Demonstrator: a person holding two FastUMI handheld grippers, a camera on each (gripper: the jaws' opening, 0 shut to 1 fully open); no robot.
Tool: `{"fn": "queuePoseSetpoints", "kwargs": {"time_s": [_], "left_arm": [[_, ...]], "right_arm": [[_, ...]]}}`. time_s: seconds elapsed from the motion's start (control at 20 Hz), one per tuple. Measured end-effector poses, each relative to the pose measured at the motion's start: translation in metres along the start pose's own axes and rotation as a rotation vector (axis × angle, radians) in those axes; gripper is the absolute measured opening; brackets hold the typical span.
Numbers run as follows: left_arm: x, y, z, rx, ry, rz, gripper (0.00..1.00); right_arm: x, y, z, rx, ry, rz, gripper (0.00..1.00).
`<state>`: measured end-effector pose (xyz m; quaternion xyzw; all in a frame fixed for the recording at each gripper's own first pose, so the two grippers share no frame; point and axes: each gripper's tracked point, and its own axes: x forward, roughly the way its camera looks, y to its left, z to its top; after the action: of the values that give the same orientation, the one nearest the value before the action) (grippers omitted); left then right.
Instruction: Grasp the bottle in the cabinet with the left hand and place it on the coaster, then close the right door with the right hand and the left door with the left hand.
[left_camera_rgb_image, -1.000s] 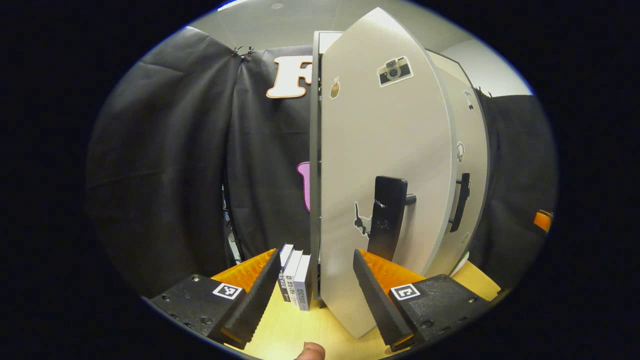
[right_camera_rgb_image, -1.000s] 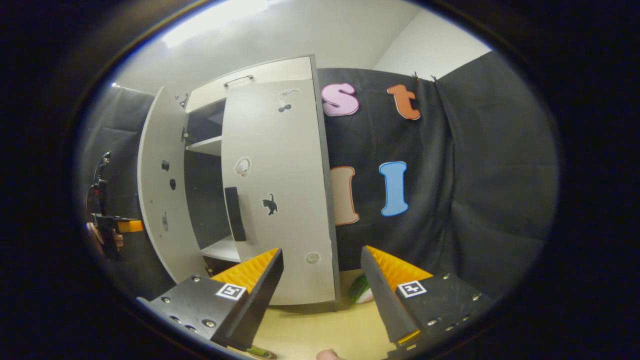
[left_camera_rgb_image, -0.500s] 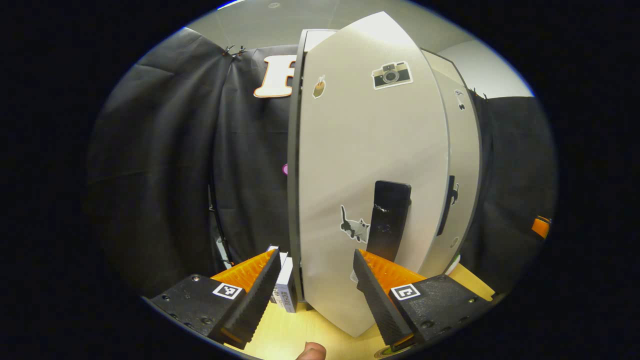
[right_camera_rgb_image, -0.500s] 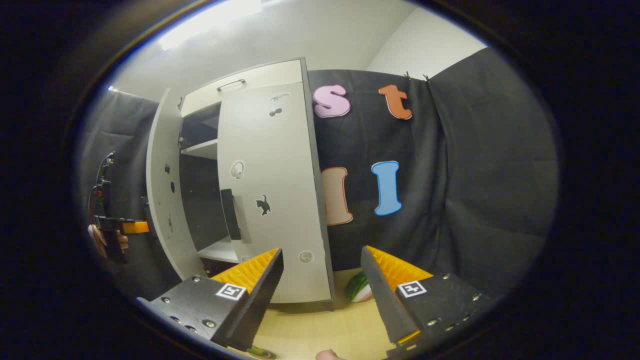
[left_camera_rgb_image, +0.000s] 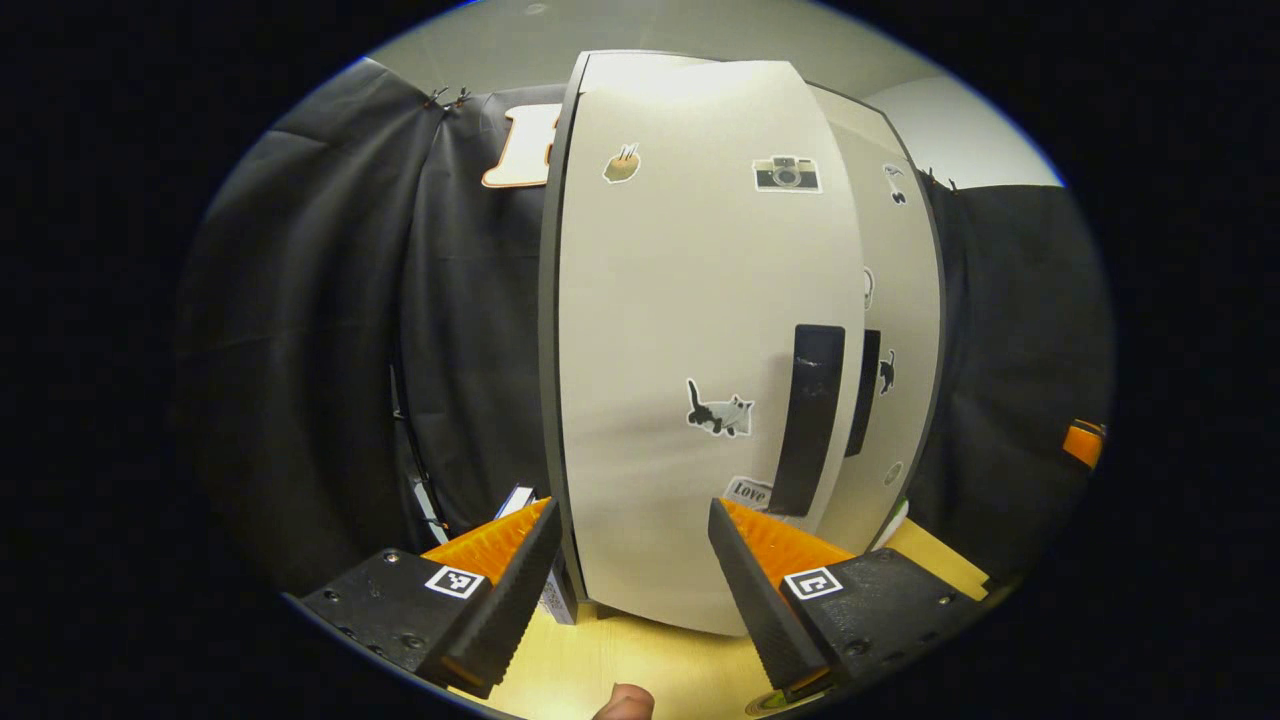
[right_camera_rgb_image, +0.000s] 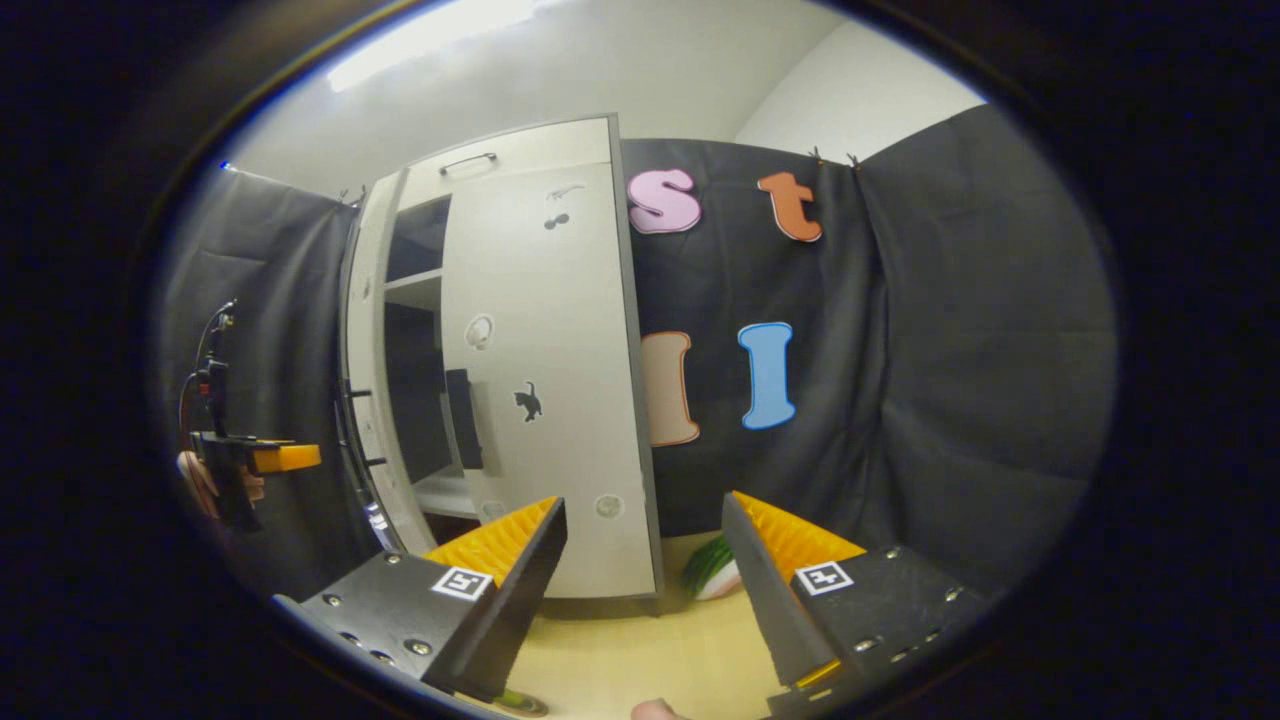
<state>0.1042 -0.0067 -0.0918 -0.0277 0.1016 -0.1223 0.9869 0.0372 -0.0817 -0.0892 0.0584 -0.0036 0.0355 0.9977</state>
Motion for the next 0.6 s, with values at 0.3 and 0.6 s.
{"fn": "queuePoseSetpoints", "kwargs": {"time_s": [0.3, 0.6], "left_arm": [[-0.006, 0.012, -0.012, -0.008, 0.01, 0.021, 0.89], [-0.02, 0.02, -0.011, -0.007, 0.0, 0.054, 0.93]], "right_arm": [[-0.003, 0.013, -0.001, -0.031, 0.007, 0.017, 0.92], [-0.004, 0.029, 0.005, -0.035, 0.007, 0.04, 0.94]]}}
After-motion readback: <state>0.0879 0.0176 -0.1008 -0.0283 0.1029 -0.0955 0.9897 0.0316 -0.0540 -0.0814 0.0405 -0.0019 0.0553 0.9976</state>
